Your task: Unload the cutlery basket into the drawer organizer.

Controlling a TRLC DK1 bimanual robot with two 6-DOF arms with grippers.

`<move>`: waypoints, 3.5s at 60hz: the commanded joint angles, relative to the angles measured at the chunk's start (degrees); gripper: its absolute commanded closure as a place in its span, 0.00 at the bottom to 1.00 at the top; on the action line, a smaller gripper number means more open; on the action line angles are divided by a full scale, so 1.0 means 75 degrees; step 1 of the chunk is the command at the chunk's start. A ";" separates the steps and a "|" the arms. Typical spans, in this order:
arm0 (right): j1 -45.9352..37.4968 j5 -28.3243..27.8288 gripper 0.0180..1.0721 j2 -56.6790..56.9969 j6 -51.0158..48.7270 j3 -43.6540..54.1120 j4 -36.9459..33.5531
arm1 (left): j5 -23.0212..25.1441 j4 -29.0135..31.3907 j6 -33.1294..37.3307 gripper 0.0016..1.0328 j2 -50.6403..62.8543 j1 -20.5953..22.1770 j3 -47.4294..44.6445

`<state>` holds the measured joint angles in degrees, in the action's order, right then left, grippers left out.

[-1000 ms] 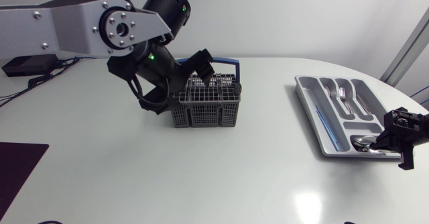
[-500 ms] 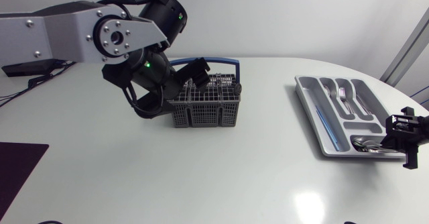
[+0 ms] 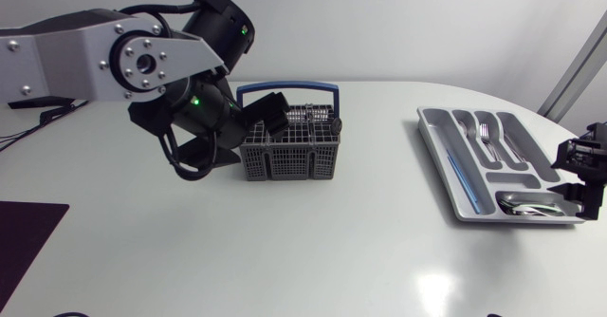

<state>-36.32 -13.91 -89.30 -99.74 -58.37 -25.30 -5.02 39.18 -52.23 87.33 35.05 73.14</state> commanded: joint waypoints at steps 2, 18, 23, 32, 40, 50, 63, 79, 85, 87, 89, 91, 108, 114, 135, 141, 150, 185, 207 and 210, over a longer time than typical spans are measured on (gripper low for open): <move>0.0354 -0.0219 0.28 0.0574 0.0737 0.0130 -0.0365 | -0.0058 0.0097 0.0354 0.05 -0.0242 0.0026 -0.0296; 0.1924 -0.0325 0.28 0.1430 0.2952 0.0247 -0.0951 | -0.0058 0.0038 0.1022 0.05 -0.0453 0.0085 -0.0717; 0.2510 -0.0301 0.28 0.1477 0.3842 0.0142 -0.1068 | -0.0058 0.0014 0.1175 0.05 -0.0476 0.0050 -0.0811; 0.3635 -0.0231 0.28 0.1488 0.5342 -0.0069 -0.1256 | -0.0046 -0.0267 0.1620 0.05 -0.0605 0.0061 -0.1092; 0.4479 -0.0114 0.28 0.1406 0.6538 -0.0350 -0.1408 | -0.0046 -0.0536 0.1983 0.04 -0.0663 0.0097 -0.1268; 0.5240 -0.0184 0.28 0.1066 0.7850 -0.0901 -0.1748 | -0.0046 -0.0759 0.2510 0.04 -0.0652 0.0132 -0.1350; 0.6037 -0.0372 0.28 0.0387 0.9268 -0.1499 -0.1888 | -0.0046 -0.1368 0.3682 0.05 -0.0769 0.0155 -0.1702; 0.6377 -0.1262 0.28 -0.0492 1.0663 -0.2378 -0.2205 | -0.0023 -0.2482 0.5030 0.05 -0.0839 0.0097 -0.2159; 0.6424 -0.1567 0.28 -0.0844 1.1096 -0.2741 -0.2474 | 0.0059 -0.2857 0.5358 0.05 -0.0816 0.0085 -0.2311; 0.6436 -0.1731 0.23 -0.0973 1.1366 -0.2846 -0.2592 | 0.0153 -0.2997 0.5428 0.05 -0.0804 0.0085 -0.2370; 0.6459 -0.1860 0.18 -0.1090 1.1612 -0.2952 -0.2756 | 0.0188 -0.3114 0.5557 0.05 -0.0781 0.0073 -0.2417; 0.6483 -0.1977 0.17 -0.1195 1.1694 -0.3046 -0.2849 | 0.0188 -0.3185 0.5628 0.05 -0.0769 0.0073 -0.2440; 0.6787 -0.2024 0.17 -0.1781 1.2420 -0.3526 -0.2510 | 0.0200 -0.4239 0.6413 0.05 -0.0687 0.0085 -0.2874; 0.6858 -0.1942 0.17 -0.1898 1.2713 -0.3491 -0.1970 | 0.0200 -0.4696 0.6553 0.05 -0.0663 0.0073 -0.3026; 0.7010 -0.1555 0.28 -0.2309 1.3182 -0.3585 -0.0834 | 0.0212 -0.5857 0.6694 0.05 -0.0253 0.0026 -0.3167; 0.7022 -0.1555 0.31 -0.2414 1.3217 -0.3561 -0.0588 | 0.0200 -0.6138 0.6753 0.05 -0.0078 0.0026 -0.3190; 0.7045 -0.1555 0.45 -0.2590 1.3334 -0.3467 -0.0095 | 0.0294 -0.6314 0.6788 0.05 0.0157 -0.0079 -0.3131; 0.7115 -0.1555 0.89 -0.2801 1.3311 -0.3292 0.0549 | 0.0540 -0.6536 0.6800 0.05 0.0473 -0.0314 -0.3038; 0.7139 -0.1520 0.94 -0.2566 1.3299 -0.3057 0.0584 | 0.0540 -0.6513 0.6741 0.05 0.0438 -0.0208 -0.3073; 0.7151 -0.1520 0.94 -0.2484 1.3311 -0.3034 0.0584 | 0.0540 -0.6513 0.6741 0.05 0.0438 -0.0185 -0.3085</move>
<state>16.84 -25.52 -109.75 -1.43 -83.00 -20.93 -1.50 -8.97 -2.48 89.76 33.17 50.50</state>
